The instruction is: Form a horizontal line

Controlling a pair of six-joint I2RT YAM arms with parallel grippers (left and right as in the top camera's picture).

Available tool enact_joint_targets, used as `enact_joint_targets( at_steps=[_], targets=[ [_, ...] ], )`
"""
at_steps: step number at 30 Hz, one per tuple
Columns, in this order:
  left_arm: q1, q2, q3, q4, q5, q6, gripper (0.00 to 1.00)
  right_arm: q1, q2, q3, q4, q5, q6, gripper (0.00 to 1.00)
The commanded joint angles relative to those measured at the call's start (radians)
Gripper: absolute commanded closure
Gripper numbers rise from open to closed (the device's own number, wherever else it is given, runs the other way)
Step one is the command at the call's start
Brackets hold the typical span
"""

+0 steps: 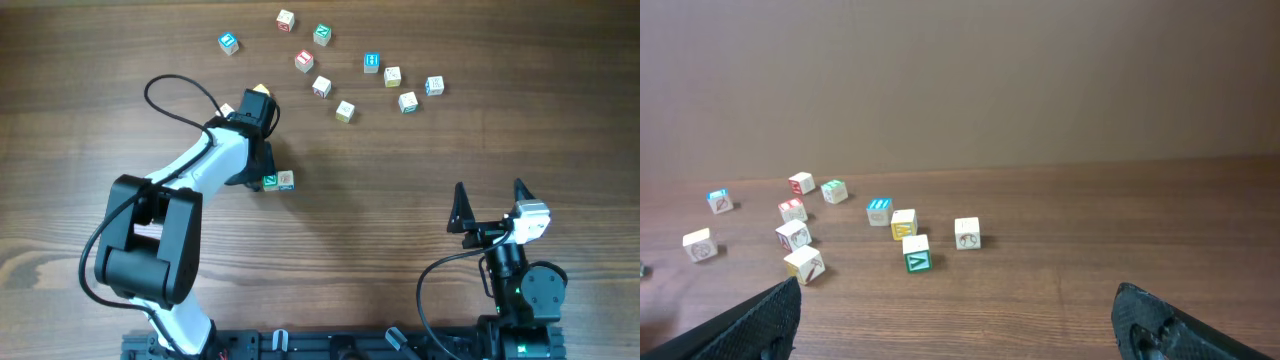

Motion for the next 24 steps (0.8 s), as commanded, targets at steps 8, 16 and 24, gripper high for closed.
enact_joint_targets(
  at_steps=[8,16,24],
  targets=[
    [0.0,0.008,0.0,0.02,0.127,0.015,0.96,0.004,-0.008,-0.001,0.005,-0.013,-0.01,0.0],
    [0.0,0.008,0.0,0.031,0.138,0.063,0.96,0.004,-0.008,-0.001,0.005,-0.013,-0.01,0.0],
    [0.042,0.008,0.0,0.032,0.002,-0.025,0.96,0.004,-0.008,-0.001,0.005,-0.013,-0.01,0.0]
  ],
)
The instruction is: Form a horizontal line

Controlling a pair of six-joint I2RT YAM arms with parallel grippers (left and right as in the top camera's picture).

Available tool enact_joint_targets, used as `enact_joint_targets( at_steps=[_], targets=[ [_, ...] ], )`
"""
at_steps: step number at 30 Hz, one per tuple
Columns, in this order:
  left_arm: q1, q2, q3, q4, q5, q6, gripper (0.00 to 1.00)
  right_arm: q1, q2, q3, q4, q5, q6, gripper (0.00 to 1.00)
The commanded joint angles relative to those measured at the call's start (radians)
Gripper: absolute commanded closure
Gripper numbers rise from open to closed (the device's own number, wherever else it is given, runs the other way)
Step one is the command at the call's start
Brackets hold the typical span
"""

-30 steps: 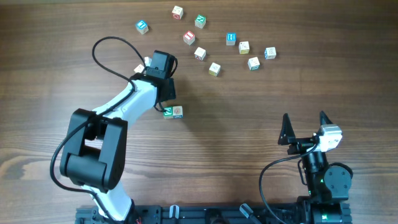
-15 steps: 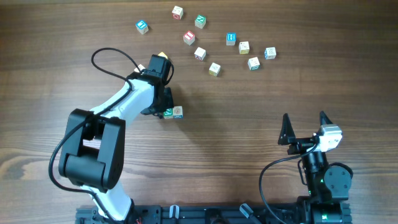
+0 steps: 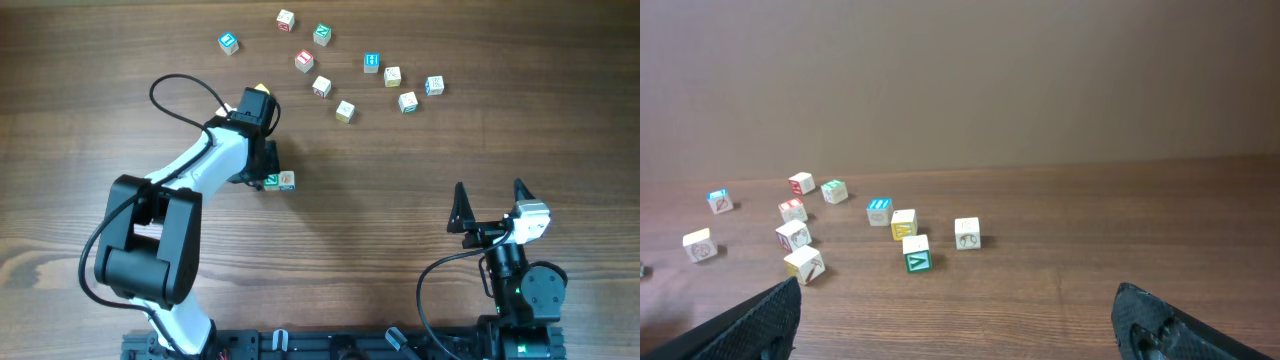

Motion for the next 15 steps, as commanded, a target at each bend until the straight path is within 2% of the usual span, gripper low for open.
enact_joint_targets(
  at_steps=[1,7,8,9,10,11,15],
  targets=[
    [0.058,0.008,-0.001,0.001,-0.077,-0.073,0.96,0.004,-0.008,-0.001,0.005,-0.013,-0.01,0.0],
    [0.263,0.008,-0.001,-0.023,-0.073,-0.089,0.96,0.004,-0.008,-0.001,0.005,-0.013,-0.01,0.0],
    [0.285,0.008,-0.001,-0.026,-0.073,-0.089,0.89,0.004,-0.008,-0.001,0.005,-0.013,-0.01,0.0],
    [0.303,0.008,-0.001,-0.027,-0.073,-0.089,0.72,0.004,-0.008,-0.001,0.005,-0.013,-0.01,0.0],
    [0.318,0.008,-0.001,-0.027,-0.072,-0.089,0.27,0.004,-0.008,-0.001,0.005,-0.013,-0.01,0.0],
    [0.325,0.008,-0.001,-0.027,-0.073,-0.089,0.0,0.004,-0.008,-0.001,0.005,-0.013,-0.01,0.0],
    [0.331,0.008,-0.001,-0.026,-0.073,-0.089,0.0,0.004,-0.008,-0.001,0.005,-0.013,-0.01,0.0]
  ],
)
